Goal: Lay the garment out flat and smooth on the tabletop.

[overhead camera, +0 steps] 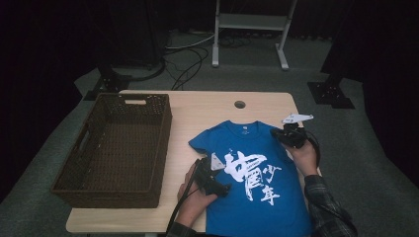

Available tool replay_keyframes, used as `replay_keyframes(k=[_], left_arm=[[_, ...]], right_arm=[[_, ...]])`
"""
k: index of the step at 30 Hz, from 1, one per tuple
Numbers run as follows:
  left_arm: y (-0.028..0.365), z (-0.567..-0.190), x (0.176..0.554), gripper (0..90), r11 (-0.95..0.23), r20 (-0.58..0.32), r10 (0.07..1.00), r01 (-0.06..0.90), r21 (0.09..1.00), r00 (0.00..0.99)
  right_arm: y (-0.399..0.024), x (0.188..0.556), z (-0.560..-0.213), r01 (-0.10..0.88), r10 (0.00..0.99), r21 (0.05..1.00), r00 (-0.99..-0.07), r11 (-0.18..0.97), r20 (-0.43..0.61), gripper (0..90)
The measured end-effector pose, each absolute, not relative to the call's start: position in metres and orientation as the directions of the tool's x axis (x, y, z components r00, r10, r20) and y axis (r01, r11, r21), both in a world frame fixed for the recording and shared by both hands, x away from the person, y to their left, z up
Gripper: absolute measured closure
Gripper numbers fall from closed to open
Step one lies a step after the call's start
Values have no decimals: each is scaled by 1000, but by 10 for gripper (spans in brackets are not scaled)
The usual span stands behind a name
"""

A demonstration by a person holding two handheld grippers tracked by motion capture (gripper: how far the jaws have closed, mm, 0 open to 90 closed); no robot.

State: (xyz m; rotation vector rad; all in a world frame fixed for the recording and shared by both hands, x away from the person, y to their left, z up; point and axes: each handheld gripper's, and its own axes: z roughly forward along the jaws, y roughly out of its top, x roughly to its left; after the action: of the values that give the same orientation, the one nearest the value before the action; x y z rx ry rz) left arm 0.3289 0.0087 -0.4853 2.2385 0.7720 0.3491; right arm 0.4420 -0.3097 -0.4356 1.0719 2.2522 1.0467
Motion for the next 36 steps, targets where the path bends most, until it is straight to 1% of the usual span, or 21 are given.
replay_keyframes(k=[15,18,36], left_arm=[[9,-485,329,8,-553,18,623,423,718,782],[9,-485,329,8,-553,18,622,423,717,783],[9,-485,329,8,-552,18,623,424,718,782]], right_arm=[[-345,424,-440,473,836,823,-549,314,-3,871],[-350,425,-441,476,839,820,-544,316,-8,871],[-389,427,-445,504,881,828,-472,244,28,871]])
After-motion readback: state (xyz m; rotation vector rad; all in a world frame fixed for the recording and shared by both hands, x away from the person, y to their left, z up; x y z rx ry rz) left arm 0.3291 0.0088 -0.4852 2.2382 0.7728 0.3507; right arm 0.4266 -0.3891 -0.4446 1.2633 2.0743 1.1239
